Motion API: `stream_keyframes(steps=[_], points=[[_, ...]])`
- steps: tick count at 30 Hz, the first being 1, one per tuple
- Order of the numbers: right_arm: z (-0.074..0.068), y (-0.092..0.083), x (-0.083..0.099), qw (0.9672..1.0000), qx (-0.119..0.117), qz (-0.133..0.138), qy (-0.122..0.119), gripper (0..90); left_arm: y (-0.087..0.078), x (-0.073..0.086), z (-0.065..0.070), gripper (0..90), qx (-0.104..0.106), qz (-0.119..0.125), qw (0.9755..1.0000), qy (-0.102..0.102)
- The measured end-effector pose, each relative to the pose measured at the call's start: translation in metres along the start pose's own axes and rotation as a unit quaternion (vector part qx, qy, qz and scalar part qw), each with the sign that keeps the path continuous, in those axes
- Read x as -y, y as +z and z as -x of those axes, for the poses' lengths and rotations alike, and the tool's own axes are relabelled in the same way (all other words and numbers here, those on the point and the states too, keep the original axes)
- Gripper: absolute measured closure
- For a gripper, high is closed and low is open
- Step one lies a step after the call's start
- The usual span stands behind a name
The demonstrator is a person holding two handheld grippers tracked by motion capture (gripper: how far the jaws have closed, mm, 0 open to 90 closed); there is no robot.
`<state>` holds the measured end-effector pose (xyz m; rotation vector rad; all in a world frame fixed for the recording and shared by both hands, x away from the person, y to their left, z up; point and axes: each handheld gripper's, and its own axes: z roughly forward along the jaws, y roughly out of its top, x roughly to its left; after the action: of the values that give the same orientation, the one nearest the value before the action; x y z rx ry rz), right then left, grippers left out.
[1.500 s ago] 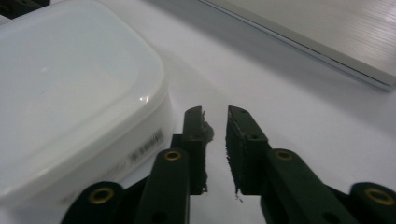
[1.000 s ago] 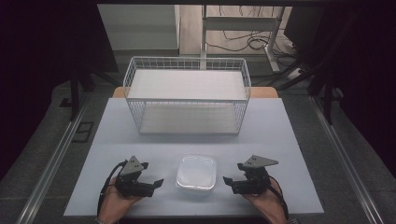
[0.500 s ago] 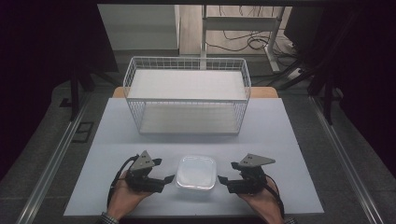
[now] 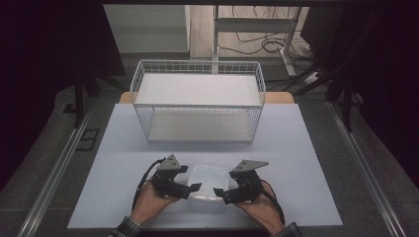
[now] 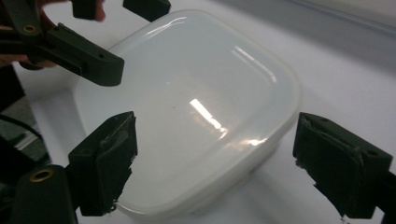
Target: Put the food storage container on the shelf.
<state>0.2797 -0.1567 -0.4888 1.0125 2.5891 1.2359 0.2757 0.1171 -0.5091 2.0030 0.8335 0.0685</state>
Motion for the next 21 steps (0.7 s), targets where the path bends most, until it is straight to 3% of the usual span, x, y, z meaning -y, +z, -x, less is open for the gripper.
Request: stream_keyframes(steps=[2,4,6,8,9,11,14,16,19,20,21], points=[[-0.001,-0.002,0.001,1.0,-0.003,-0.006,0.007,16.0,-0.002,0.004,0.003,22.0,0.012,0.0,0.9999,-0.01],[0.0,-0.004,0.004,0.9987,-0.031,-0.02,0.035,19.6,-0.005,0.008,0.006,22.1,0.029,-0.008,0.9992,-0.025],[-0.001,-0.005,0.009,0.9975,-0.043,-0.024,0.05,21.7,-0.009,0.011,0.01,24.2,0.028,-0.01,0.9991,-0.031],[-0.003,-0.011,0.011,0.9976,-0.041,-0.022,0.051,30.5,-0.017,0.014,0.014,32.4,0.017,-0.005,0.9993,-0.034],[-0.004,-0.015,0.011,0.998,-0.032,-0.014,0.052,38.7,-0.02,0.014,0.015,40.8,0.01,-0.001,0.9994,-0.035],[-0.005,-0.022,0.011,0.9986,-0.019,-0.003,0.05,49.7,-0.024,0.015,0.015,48.9,0.012,-0.003,0.9991,-0.041],[-0.003,-0.027,0.011,0.9968,-0.02,0.004,0.077,60.1,-0.03,0.017,0.011,60.0,0.028,0.007,0.9977,-0.061],[0.0,-0.03,0.012,0.9945,-0.028,0.021,0.098,66.6,-0.032,0.016,0.011,65.0,0.023,0.016,0.9976,-0.063],[0.002,-0.035,0.012,0.9934,-0.018,0.039,0.106,78.1,-0.035,0.017,0.011,79.0,0.02,0.036,0.9966,-0.072],[0.002,-0.035,0.012,0.9941,-0.011,0.042,0.099,77.9,-0.034,0.017,0.011,80.2,0.018,0.039,0.9968,-0.068],[0.001,-0.035,0.012,0.9947,-0.003,0.042,0.094,78.1,-0.033,0.017,0.01,80.3,0.024,0.045,0.9954,-0.081]])
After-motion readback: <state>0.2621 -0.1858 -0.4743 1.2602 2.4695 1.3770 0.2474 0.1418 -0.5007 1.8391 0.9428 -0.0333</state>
